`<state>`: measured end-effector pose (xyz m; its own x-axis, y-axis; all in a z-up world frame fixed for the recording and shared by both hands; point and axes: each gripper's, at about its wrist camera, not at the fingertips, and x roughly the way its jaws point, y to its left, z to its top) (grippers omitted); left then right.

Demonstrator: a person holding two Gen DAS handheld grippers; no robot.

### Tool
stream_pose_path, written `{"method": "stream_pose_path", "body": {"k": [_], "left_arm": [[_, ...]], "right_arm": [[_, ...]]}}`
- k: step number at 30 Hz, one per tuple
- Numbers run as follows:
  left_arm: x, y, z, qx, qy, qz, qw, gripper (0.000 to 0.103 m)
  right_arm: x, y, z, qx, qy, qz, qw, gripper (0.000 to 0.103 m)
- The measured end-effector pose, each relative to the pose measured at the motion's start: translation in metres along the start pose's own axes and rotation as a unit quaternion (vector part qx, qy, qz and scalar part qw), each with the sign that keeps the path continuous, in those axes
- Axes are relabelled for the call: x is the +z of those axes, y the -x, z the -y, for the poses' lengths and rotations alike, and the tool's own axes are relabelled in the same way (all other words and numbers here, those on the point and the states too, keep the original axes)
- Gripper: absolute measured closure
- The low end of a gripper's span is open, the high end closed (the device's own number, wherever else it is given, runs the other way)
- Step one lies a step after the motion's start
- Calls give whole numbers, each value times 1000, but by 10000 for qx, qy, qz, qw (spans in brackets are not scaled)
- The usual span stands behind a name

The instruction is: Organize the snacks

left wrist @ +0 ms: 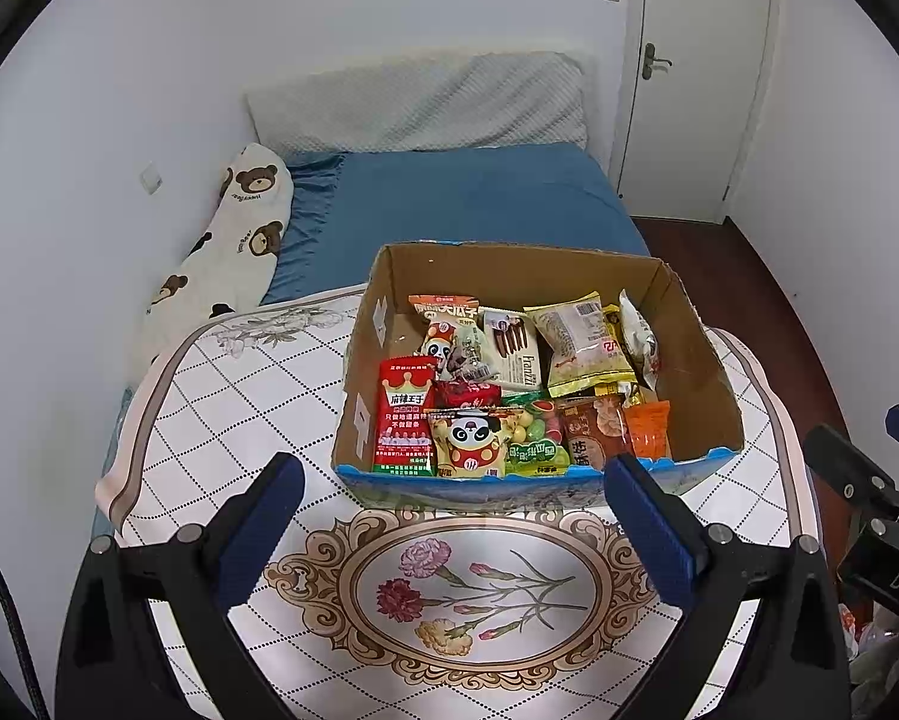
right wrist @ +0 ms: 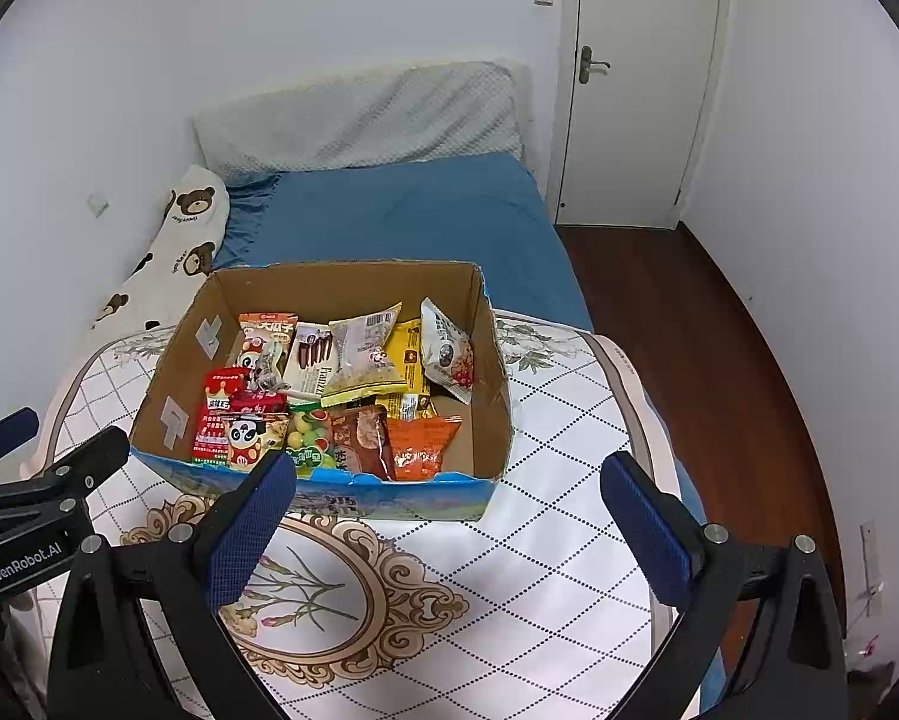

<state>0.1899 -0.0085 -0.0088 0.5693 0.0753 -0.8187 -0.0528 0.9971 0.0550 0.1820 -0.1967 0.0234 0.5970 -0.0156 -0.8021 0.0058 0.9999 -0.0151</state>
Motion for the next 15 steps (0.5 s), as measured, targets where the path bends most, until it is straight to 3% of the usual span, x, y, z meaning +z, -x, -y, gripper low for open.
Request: {"method": "stream_pose_path", "body": {"k": [15], "left_arm": [[-4, 4, -1, -3, 51, -20, 10000, 1]], "right_arm": [[-1, 3, 0, 15, -7, -12, 10000, 0]]}}
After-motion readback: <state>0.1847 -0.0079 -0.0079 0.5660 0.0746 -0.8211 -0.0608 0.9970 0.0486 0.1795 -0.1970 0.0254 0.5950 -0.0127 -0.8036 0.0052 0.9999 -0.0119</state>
